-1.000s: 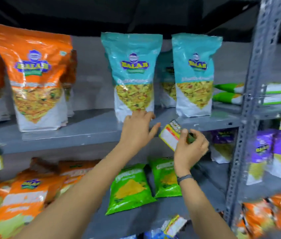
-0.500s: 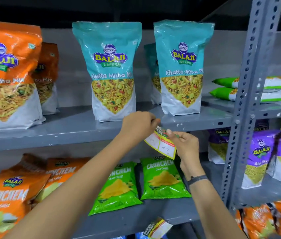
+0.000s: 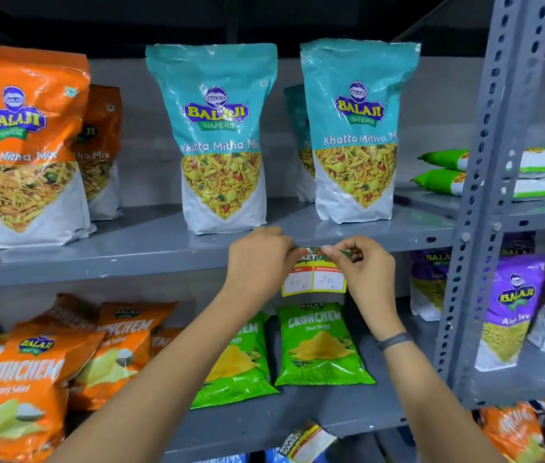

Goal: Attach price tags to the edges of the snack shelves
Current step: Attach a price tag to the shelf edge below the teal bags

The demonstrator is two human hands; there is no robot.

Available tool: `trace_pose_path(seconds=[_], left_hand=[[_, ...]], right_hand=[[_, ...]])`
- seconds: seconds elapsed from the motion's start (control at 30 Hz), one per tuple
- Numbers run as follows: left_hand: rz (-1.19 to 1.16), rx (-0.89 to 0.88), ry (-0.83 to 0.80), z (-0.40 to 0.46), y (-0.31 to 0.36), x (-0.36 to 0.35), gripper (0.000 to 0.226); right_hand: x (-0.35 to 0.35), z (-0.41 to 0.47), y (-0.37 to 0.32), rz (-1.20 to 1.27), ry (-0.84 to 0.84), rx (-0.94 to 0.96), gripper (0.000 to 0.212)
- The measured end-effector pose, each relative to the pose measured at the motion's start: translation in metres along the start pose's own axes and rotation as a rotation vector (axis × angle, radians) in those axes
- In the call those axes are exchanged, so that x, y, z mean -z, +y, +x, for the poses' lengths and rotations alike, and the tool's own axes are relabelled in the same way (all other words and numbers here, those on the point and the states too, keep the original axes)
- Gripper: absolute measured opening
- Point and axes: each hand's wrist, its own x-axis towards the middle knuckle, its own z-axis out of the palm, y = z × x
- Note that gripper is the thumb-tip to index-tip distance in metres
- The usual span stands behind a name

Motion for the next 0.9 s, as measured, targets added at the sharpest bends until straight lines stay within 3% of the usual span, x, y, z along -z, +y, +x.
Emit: trace_pose_path(seconds=[0.3, 0.6, 0.7, 0.8, 0.9], left_hand=[[0.093, 0.107, -0.021, 0.012, 0.010, 0.000, 0.048], [0.086, 0.280, 0.014, 0.013, 0.019, -0.002, 0.055], [-0.017, 0.381, 0.082, -0.011, 0.021, -0.006, 0.054], [-0.277, 0.570, 0.136, -0.064, 0.023, -0.032, 0.048], [-0.403, 0.732, -0.083, -0.135, 0.025, -0.076, 0.048]], right_hand=[[-0.004, 0.013, -0.006, -0.075, 0.023, 0.014, 0.023], [0.000, -0.012, 0.009, 0.106, 0.126, 0.004, 0.023], [0.000, -0.043, 0.023, 0.155, 0.199, -0.038, 0.020], [-0.005, -0.083, 0.051, 0.142, 0.131, -0.116, 0.014], [-0.012, -0.126, 0.084, 0.051, -0.010, -0.193, 0.006]])
